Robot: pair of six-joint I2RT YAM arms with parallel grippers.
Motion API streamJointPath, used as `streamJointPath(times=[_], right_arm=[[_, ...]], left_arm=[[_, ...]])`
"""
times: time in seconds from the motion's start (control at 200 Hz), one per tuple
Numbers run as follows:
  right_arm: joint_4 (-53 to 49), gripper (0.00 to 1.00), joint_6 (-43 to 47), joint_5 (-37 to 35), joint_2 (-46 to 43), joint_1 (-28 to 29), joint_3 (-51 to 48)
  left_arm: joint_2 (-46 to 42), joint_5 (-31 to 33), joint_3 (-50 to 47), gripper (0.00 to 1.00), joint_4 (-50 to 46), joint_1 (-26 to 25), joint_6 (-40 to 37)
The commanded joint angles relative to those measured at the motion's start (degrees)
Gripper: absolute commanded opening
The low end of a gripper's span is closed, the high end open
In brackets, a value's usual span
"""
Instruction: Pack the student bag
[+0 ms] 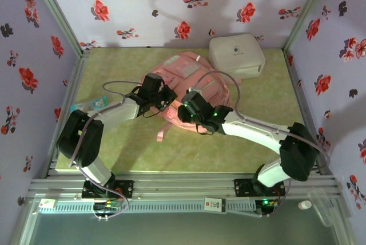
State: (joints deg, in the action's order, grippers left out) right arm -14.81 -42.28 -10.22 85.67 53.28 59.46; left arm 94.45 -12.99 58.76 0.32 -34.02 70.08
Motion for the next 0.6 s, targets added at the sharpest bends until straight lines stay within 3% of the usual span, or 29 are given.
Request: streamJointPath(times=[0.0,0.375,0.595], right_arm=[[2.68,0.29,-2.52,-1.76,3.80,0.36,2.77],[-0.58,0.35,-3.82,-16.61,10.59,-0.24,6.91],[0.31,0.40,-2.36,-17.25,14.26,-1.36,9.69]], left_arm=[[0.45,-3.08,1.18,0.00,3.16,-1.31,-0.21],[1.58,-4.04,1.05,0.01,5.02,-1.36,0.89],[2.58,-5.37,1.45,0.01,6.10,-1.36,1.28]])
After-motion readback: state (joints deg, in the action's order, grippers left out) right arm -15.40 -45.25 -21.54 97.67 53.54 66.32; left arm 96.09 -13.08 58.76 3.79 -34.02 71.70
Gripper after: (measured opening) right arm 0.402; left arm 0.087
